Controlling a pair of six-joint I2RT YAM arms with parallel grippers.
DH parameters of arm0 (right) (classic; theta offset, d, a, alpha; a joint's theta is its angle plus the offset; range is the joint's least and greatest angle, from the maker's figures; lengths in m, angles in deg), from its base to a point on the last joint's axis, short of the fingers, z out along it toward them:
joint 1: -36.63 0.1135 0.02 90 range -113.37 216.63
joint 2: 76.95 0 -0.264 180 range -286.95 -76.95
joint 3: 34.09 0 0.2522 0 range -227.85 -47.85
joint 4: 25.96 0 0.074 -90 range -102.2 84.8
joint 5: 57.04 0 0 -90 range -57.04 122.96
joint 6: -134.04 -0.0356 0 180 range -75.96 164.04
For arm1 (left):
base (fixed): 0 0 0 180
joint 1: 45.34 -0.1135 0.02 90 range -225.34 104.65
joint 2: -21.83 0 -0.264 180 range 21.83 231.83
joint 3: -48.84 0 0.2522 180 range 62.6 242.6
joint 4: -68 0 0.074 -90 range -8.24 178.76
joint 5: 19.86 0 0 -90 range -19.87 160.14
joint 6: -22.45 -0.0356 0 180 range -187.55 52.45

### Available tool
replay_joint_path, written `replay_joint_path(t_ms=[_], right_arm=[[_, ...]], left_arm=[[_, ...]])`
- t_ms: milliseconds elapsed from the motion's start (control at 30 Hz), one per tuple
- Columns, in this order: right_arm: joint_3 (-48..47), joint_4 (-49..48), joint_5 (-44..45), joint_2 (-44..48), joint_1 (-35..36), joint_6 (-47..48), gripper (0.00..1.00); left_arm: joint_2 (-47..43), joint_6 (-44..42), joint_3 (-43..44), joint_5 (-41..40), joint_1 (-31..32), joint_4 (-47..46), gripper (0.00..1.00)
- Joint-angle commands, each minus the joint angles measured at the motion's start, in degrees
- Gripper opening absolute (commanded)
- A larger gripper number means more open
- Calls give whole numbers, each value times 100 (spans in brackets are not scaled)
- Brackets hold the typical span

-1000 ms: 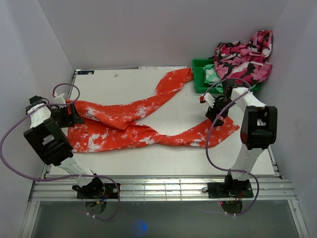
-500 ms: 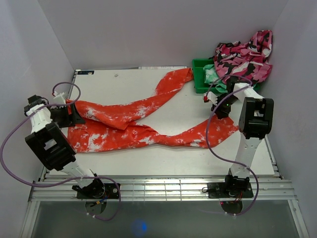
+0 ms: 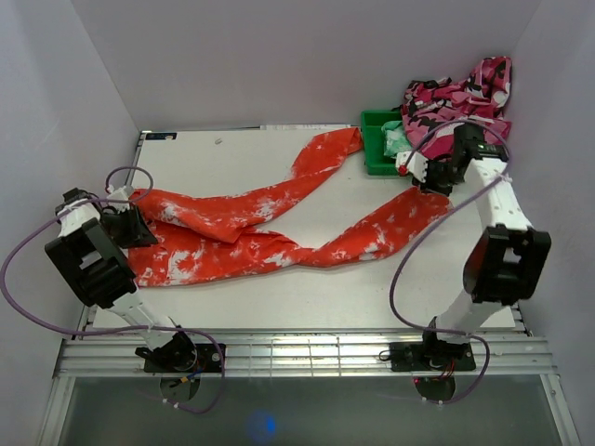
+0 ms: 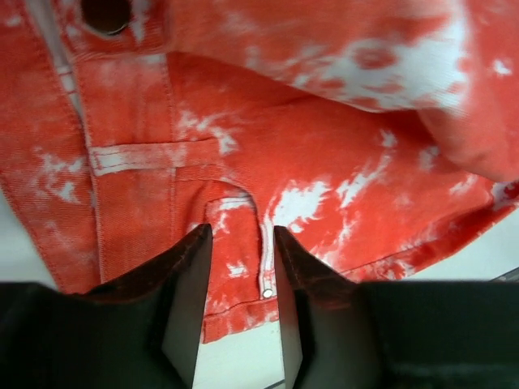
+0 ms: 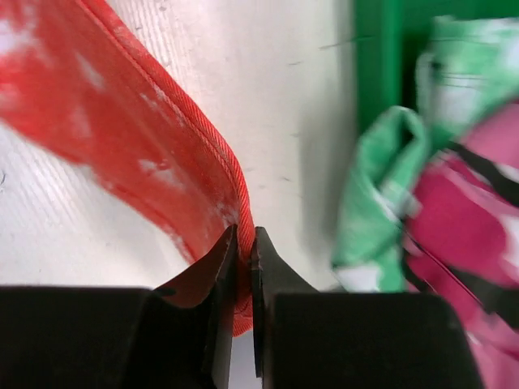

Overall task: Fold and stack the trousers
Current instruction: Flatten the trousers out

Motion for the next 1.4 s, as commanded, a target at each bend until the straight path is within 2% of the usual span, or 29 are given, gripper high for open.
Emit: replay_joint_path(t_ms=[0,33,67,100,133,167,200,267,367,467,500,567,600,633,733,867,900,933,967,1067,1100,1167,1200,1367], right_arm=[[652,-46,-636,1681,-331,492,8],[1047,-195,-671,2044,-446,1095,8],[1930,-283,-776,2396,-578,1449,8],[2373,-363,-855,3104,-944,1818,8],[2813,-389,-899,3433,-1166,2648,8],[3618,-381,-830,3706,-1568,3057,8],[3983,-346,-716,4161,-1746,3426,8],[4564,-224,-445,4472,-2263,4181,8],[5172,23,31,4667,-2626,4493,22],[5191,76,277,4484,-2793,4196,56],[5025,128,347,4413,-2820,4125,92],[4691,347,436,4150,-2916,4002,90],[4489,758,436,4053,-2960,3992,90],[4009,962,349,3947,-3013,3975,90],[3033,1744,182,3543,-3136,3957,90],[2318,2036,-161,2929,-3154,3738,91],[2229,2045,-283,2814,-3154,3607,94],[1967,2054,-720,2386,-3111,3118,95],[1965,2019,-846,2382,-3058,2879,95],[1877,1686,-970,1829,-2733,1939,82],[1938,1354,-979,1654,-2515,1379,81],[2262,983,-979,1556,-2312,1006,77],[2403,468,-988,1547,-2128,595,76],[3281,-546,-821,1424,-1687,64,72]], left_arm=[[164,96,-145,-401,-19,-451,38],[226,122,-154,-576,-19,-564,33],[331,158,-162,-665,-27,-635,20],[401,219,-154,-726,-62,-679,13],[472,254,-128,-858,-80,-758,7],[620,281,-84,-920,-89,-785,0],[683,342,-57,-947,-124,-811,0],[832,395,39,-1069,-185,-882,0],[920,413,171,-1148,-230,-917,0],[965,395,268,-1166,-247,-900,0],[956,378,294,-1140,-256,-856,0],[921,316,329,-1053,-256,-821,2],[903,307,321,-1017,-265,-812,6],[860,299,321,-982,-256,-803,14],[789,272,286,-859,-256,-777,19],[780,272,259,-771,-256,-750,21],[780,272,259,-745,-256,-741,21],[745,263,216,-701,-256,-733,21],[745,263,215,-692,-256,-733,21],[719,246,198,-657,-256,-706,21],[719,246,198,-648,-256,-698,21],[701,263,189,-613,-247,-680,22],[701,272,198,-578,-247,-662,22],[666,298,207,-569,-256,-618,22]])
